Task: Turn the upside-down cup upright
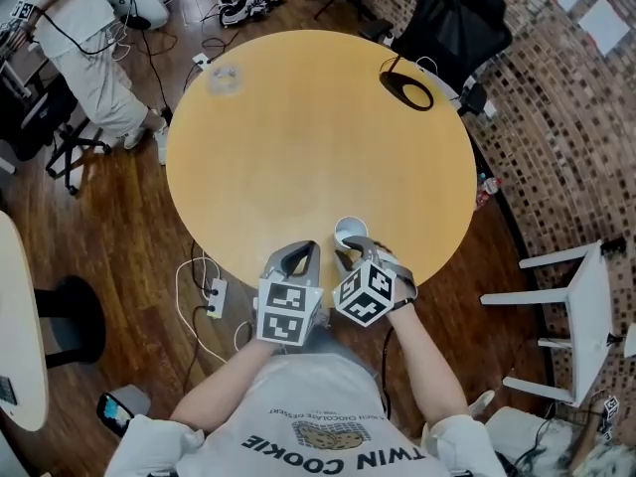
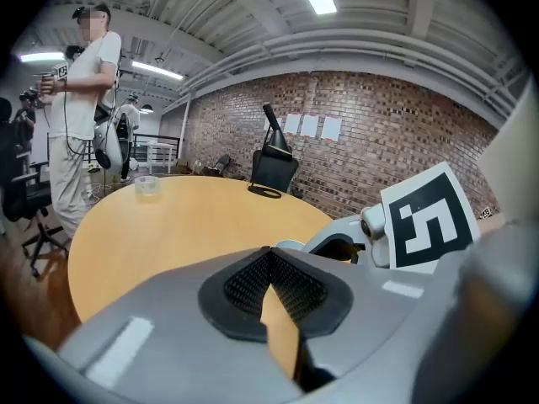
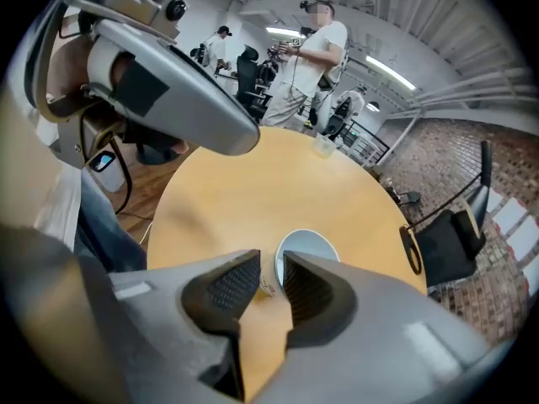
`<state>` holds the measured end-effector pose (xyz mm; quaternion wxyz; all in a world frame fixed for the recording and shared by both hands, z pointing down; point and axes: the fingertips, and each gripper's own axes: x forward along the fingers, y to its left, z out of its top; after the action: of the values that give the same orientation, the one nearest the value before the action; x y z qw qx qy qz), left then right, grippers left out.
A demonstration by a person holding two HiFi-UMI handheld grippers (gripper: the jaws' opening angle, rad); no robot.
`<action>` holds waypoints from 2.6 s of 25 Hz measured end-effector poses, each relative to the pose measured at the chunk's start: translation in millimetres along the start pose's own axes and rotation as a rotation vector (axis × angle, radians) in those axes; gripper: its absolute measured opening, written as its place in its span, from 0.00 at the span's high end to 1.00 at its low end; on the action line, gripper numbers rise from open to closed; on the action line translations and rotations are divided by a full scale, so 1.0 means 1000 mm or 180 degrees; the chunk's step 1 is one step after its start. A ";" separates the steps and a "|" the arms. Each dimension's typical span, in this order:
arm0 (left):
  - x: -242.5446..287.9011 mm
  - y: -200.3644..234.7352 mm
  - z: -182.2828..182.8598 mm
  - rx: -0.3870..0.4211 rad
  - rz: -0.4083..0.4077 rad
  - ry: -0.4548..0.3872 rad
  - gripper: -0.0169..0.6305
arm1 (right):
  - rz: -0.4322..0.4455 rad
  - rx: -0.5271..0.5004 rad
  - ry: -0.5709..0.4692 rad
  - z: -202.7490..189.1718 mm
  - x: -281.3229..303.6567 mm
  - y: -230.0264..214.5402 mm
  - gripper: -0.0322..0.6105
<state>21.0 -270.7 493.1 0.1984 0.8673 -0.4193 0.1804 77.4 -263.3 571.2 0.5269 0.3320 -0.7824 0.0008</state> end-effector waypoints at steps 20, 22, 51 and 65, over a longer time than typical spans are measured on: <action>0.019 -0.005 0.008 0.0062 0.0030 0.0045 0.96 | 0.0542 0.1256 -0.0683 0.011 -0.015 -0.007 0.92; 0.021 -0.009 0.009 0.0082 0.0022 0.0060 0.96 | 0.0558 0.1573 -0.0831 0.006 -0.016 -0.009 0.92; 0.025 -0.006 0.005 0.0126 0.0125 0.0110 0.96 | 0.1471 0.4225 -0.1916 -0.031 -0.001 -0.015 0.90; 0.022 -0.002 0.005 0.0094 0.0121 0.0104 0.96 | 0.1277 0.3861 -0.1744 -0.028 -0.003 -0.015 0.81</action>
<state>36.5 -286.8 498.8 0.1890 0.8589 -0.4297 0.2045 108.6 -263.3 575.8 0.0215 0.4051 -0.7948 0.4513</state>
